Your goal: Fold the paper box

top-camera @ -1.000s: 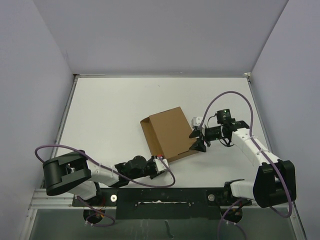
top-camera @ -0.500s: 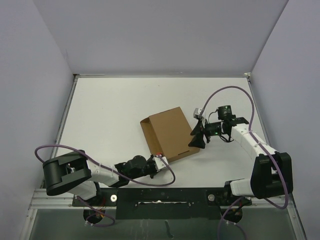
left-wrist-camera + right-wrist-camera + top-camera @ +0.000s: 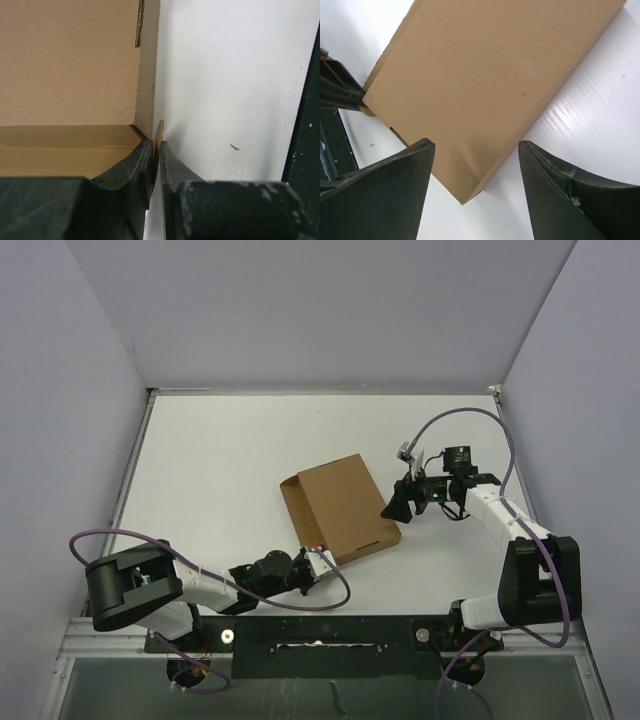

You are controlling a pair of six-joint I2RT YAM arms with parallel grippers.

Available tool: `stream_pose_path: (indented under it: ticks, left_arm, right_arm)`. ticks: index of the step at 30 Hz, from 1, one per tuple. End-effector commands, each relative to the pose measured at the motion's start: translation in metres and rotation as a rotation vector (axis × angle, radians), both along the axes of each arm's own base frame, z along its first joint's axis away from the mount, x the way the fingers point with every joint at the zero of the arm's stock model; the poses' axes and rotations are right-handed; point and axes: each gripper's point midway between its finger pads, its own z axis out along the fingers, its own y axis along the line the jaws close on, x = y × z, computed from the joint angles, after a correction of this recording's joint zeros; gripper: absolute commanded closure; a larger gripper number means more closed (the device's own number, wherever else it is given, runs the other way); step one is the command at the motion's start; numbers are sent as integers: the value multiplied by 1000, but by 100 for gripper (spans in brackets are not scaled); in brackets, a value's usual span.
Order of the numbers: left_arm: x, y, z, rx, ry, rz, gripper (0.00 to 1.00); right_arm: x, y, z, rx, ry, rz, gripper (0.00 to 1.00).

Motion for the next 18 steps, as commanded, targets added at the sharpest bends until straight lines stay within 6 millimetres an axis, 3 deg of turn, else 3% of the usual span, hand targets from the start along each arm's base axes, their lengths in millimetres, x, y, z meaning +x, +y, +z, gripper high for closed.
stream_pose_path:
  ticks: [1,18]
  left_arm:
    - [6,-11,18,-77,-15,13,91]
    - [9,-11,16,-83,-10,31,95]
  right_arm:
    - [16,-8,-9,6,88,-111,31]
    - [14,-8,-37,26,282,-131,39]
